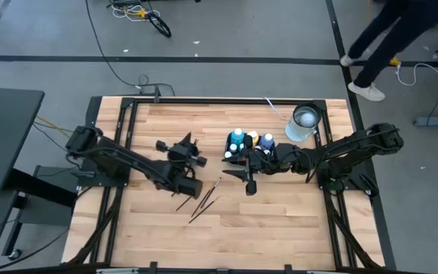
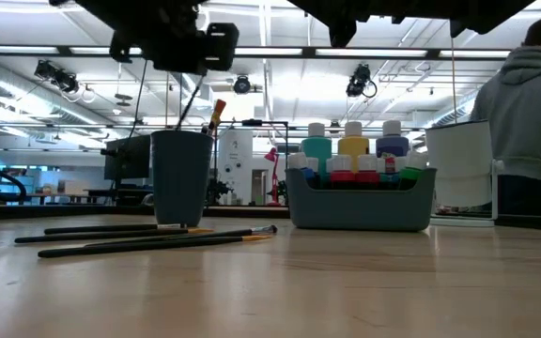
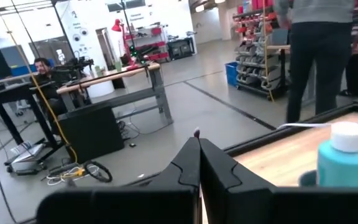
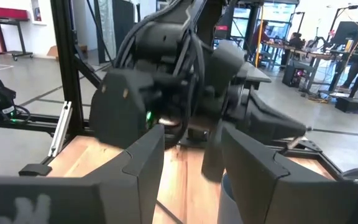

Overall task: Pick & Place Paint Supplies
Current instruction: Put the silver paintbrush into the blue cup, then put the gold paintbrush into the blue cup

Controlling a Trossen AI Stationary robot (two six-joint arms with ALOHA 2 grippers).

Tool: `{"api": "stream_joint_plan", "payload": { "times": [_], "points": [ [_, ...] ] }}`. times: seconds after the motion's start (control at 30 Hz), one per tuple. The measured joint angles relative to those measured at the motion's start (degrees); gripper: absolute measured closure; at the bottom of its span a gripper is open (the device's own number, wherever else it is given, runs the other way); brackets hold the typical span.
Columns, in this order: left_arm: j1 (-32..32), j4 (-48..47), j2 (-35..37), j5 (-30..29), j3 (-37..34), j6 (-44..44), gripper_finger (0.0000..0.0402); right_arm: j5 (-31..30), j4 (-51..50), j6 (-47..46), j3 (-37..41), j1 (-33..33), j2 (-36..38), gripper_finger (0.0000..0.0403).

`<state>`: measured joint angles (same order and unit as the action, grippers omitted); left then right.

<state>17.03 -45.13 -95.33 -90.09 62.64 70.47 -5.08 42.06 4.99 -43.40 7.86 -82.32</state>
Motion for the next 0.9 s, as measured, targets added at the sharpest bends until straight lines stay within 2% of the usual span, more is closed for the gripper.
{"api": "stream_joint_plan", "payload": {
  "times": [0.3,0.57,0.9],
  "points": [
    [-0.1,0.7,-5.0,2.1,-0.1,6.7,0.0393,0.0,-0.1,0.0,0.0,0.0,0.0,0.0238],
    [-1.8,1.4,-5.2,9.4,-0.1,5.5,0.0374,0.0,-0.2,0.0,0.0,0.0,0.0,0.0238],
    [-3.6,1.6,-5.2,15.4,-0.1,4.0,0.0350,0.0,-0.2,0.0,0.0,0.0,0.0,0.0238]
  ]
}}
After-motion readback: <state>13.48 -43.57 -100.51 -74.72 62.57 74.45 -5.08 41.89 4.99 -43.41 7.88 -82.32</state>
